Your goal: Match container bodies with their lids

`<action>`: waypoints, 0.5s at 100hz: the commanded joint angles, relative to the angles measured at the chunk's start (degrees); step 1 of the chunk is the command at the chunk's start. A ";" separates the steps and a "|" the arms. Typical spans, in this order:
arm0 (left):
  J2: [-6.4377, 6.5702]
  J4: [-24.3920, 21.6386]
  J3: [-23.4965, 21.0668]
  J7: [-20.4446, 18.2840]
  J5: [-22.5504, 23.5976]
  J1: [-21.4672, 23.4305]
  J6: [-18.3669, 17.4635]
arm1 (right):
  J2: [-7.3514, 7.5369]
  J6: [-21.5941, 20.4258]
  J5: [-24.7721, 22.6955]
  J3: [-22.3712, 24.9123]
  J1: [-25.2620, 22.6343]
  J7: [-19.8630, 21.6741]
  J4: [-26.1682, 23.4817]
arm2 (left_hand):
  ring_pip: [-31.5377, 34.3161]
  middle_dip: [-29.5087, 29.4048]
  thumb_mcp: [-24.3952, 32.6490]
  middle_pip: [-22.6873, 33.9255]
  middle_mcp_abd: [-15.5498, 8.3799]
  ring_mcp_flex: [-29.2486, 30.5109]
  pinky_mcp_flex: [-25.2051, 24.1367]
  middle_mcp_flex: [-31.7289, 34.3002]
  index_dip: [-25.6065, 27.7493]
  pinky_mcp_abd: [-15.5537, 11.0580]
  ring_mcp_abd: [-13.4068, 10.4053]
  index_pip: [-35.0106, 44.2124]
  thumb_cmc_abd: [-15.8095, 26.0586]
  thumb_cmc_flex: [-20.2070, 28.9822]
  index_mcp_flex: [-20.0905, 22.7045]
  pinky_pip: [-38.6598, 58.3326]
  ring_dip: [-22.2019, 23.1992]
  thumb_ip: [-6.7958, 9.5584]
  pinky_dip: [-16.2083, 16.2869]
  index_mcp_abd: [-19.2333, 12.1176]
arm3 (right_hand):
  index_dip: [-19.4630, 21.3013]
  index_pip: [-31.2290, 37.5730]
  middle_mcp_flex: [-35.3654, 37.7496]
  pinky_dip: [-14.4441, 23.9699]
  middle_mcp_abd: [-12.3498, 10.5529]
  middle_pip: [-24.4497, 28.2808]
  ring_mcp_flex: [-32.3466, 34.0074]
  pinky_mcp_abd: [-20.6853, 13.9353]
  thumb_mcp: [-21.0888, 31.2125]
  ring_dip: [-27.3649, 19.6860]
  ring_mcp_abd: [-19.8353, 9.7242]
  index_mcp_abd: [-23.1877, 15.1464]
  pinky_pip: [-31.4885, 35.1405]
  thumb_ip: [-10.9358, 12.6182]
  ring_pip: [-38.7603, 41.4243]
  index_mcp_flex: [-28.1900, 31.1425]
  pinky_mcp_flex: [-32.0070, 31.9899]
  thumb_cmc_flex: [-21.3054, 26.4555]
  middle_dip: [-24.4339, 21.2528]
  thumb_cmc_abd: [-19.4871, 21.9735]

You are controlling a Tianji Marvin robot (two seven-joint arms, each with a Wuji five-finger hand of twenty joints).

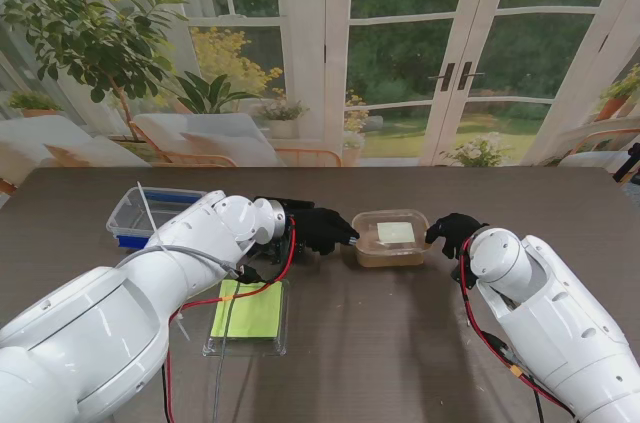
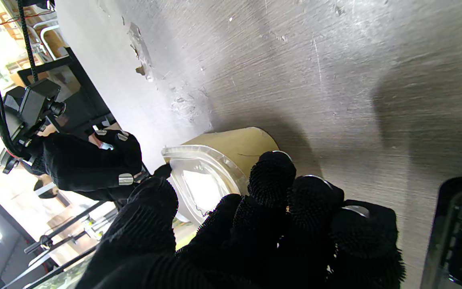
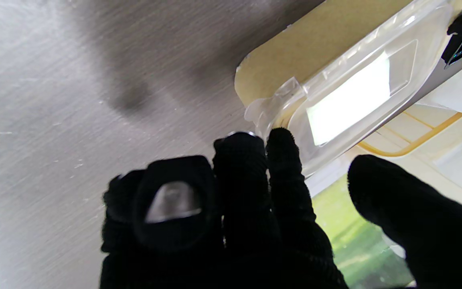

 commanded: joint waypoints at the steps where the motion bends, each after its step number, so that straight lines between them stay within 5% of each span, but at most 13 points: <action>1: 0.02 0.04 0.14 -1.28 0.30 0.20 0.33 | -0.38 0.30 0.16 -0.45 -1.01 1.36 0.87 | -0.47 -0.25 0.97 0.26 1.50 -0.21 -1.29 -0.15 0.68 -2.78 4.37 1.35 -0.55 -1.13 0.79 0.59 -0.56 -0.56 0.02 2.27 | -0.07 -1.82 2.18 0.99 1.61 -0.19 1.72 1.19 1.47 0.42 3.49 2.50 0.27 0.00 1.11 0.01 8.79 0.27 -0.76 -0.09; 50: 0.16 0.04 -0.38 -0.36 0.18 0.01 -1.17 | -0.60 -0.13 1.14 -0.18 -1.66 0.83 1.14 | -0.36 -0.22 1.17 0.37 1.46 -0.11 -1.08 -0.08 0.66 -2.92 4.28 1.32 -0.68 -1.17 0.70 0.74 -0.56 -0.57 0.08 2.15 | -0.09 -1.78 2.37 1.01 1.59 -0.19 1.72 1.28 1.74 0.46 3.47 2.71 0.22 -0.02 1.13 0.18 8.79 0.32 -0.83 -0.14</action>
